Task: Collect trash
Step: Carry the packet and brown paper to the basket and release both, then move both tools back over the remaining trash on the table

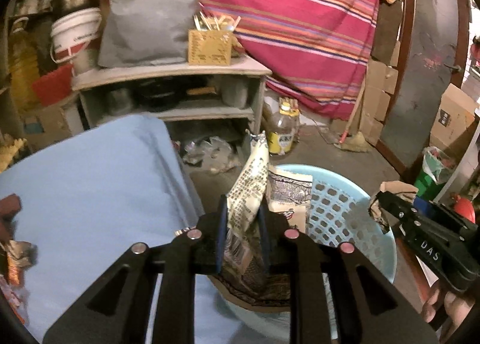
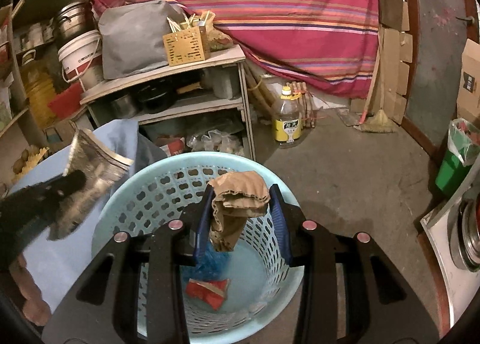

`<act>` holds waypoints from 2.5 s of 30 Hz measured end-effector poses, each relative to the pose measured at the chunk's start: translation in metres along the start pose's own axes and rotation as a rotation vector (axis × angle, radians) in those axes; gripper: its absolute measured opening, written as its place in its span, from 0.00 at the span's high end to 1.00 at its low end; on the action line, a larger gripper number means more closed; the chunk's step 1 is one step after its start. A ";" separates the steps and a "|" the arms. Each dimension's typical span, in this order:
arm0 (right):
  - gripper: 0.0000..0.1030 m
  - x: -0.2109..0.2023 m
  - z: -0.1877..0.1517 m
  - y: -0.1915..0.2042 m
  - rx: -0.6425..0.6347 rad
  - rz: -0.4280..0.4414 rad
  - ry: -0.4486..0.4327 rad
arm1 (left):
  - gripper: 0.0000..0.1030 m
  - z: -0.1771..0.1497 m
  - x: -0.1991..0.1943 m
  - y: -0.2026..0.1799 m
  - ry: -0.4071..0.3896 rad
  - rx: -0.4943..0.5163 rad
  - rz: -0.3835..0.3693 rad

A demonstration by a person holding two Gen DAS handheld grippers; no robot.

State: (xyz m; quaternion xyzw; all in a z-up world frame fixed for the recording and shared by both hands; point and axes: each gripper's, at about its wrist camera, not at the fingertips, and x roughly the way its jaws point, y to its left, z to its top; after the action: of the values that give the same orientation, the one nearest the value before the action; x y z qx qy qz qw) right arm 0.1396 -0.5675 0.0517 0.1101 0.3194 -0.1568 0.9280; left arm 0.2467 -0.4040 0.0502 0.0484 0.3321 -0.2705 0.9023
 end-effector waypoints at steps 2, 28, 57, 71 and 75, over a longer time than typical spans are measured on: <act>0.63 0.001 0.002 -0.002 0.007 0.004 0.002 | 0.78 -0.002 0.010 -0.003 0.025 0.003 -0.013; 0.21 0.020 0.005 0.025 -0.012 -0.015 0.038 | 0.21 -0.013 -0.032 0.045 -0.032 -0.012 0.112; 0.04 0.002 -0.011 0.257 -0.137 0.147 0.028 | 0.08 -0.110 -0.226 0.333 -0.107 -0.254 0.537; 0.04 -0.008 -0.048 0.360 -0.351 0.261 0.014 | 0.08 -0.174 -0.240 0.431 -0.036 -0.369 0.633; 0.04 -0.012 -0.052 0.379 -0.344 0.272 0.015 | 0.08 -0.184 -0.254 0.441 -0.043 -0.373 0.650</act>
State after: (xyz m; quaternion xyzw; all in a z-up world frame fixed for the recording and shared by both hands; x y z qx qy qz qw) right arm 0.2382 -0.1976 0.0583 -0.0064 0.3307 0.0275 0.9433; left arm 0.2105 0.1353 0.0259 -0.0195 0.3239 0.0941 0.9412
